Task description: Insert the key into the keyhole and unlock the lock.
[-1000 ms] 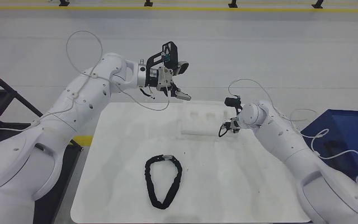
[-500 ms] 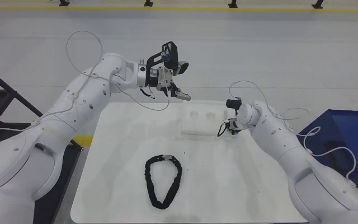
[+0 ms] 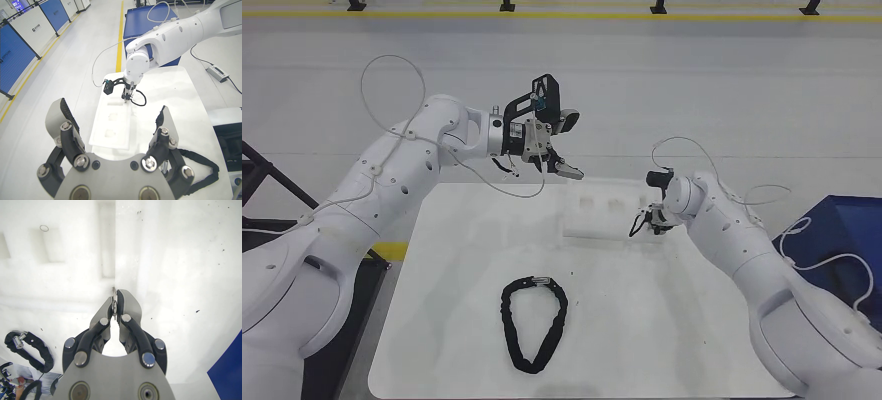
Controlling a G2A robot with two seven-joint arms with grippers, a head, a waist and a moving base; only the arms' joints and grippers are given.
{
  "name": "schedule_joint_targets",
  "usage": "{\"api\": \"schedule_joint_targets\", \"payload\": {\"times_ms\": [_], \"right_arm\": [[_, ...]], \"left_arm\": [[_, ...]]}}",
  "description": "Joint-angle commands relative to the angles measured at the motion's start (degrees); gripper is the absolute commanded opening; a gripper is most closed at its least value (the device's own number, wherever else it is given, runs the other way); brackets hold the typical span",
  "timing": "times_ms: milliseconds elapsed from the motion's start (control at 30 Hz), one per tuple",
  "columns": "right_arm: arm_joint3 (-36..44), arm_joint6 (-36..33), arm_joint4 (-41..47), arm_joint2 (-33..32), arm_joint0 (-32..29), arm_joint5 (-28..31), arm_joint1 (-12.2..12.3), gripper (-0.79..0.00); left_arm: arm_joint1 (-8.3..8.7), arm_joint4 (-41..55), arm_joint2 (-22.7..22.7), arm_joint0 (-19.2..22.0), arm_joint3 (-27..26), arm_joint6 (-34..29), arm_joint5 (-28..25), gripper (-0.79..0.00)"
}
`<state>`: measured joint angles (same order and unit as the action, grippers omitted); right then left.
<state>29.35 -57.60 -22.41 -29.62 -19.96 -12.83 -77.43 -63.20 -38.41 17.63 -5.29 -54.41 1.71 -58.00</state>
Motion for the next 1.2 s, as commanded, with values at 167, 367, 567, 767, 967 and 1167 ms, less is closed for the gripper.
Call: {"api": "schedule_joint_targets", "payload": {"times_ms": [167, 367, 567, 767, 967, 1167], "right_arm": [[4.5, -2.3, -1.0, -2.0, 0.4, 0.7, 1.3, -0.785], [12.7, -3.2, 0.1, -7.1, -2.3, 4.6, 4.7, -0.785], [25.6, -4.9, 2.2, -15.8, -8.8, 10.2, 9.6, -0.785], [43.4, -3.9, 3.0, -27.1, -19.8, 13.1, 14.5, -0.785], [55.6, -0.9, 8.9, -38.3, -31.8, 21.7, 17.6, -0.785], [59.3, 2.5, 15.4, -44.0, -38.1, 31.3, 18.6, -0.785]], "left_arm": [[0.00, 0.0, 0.0, 0.0, 0.0, 0.0, 0.0, 0.000], [0.00, 0.0, 0.0, 0.0, 0.0, 0.0, 0.0, 0.000], [0.00, 0.0, 0.0, 0.0, 0.0, 0.0, 0.0, 0.000], [0.00, 0.0, 0.0, 0.0, 0.0, 0.0, 0.0, 0.000], [0.00, 0.0, 0.0, 0.0, 0.0, 0.0, 0.0, 0.000], [0.00, 0.0, 0.0, 0.0, 0.0, 0.0, 0.0, 0.000]]}}
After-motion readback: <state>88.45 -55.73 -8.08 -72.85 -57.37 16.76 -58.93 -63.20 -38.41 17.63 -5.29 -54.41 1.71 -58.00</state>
